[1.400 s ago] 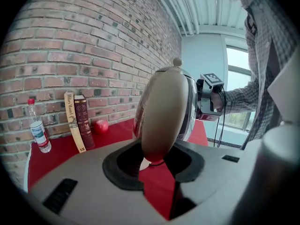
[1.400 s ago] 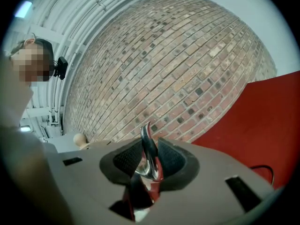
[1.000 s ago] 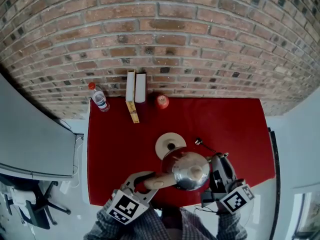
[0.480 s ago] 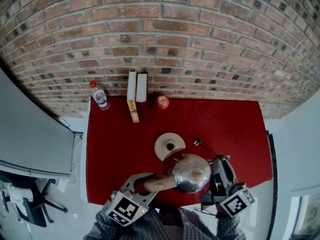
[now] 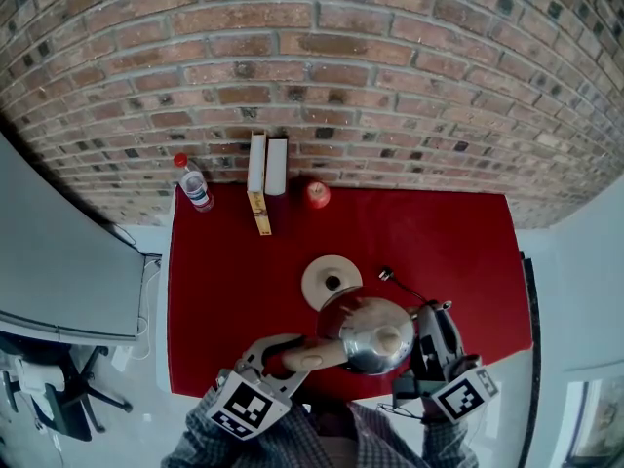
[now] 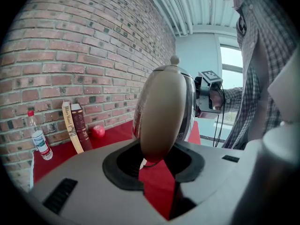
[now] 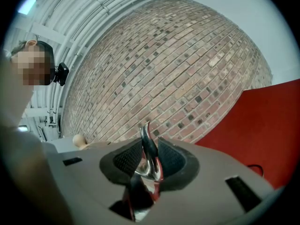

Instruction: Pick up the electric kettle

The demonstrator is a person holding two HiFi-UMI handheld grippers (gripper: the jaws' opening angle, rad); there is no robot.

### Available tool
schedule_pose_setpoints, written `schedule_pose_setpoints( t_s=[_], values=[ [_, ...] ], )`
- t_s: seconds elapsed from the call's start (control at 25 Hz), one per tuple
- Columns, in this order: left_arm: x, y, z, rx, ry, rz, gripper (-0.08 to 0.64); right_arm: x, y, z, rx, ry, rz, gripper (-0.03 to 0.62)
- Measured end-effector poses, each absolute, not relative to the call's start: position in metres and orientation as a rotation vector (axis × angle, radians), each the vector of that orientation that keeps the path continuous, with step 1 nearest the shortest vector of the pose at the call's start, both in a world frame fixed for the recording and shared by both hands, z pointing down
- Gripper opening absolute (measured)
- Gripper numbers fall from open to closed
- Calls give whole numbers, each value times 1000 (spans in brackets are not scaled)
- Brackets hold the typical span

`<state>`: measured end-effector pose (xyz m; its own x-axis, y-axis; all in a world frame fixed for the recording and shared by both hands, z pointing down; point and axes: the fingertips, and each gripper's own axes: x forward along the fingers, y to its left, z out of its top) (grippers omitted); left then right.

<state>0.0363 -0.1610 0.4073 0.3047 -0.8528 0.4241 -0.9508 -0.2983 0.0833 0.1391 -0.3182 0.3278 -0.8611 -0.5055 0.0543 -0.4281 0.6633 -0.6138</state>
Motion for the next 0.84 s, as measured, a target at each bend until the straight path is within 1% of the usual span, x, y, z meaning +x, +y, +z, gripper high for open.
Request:
schedule_pose_setpoints(
  t_s=[0.84],
  values=[
    [34, -160, 414, 2242, -1616, 457, 127, 135, -318, 333, -764, 2747, -1002, 106]
  ],
)
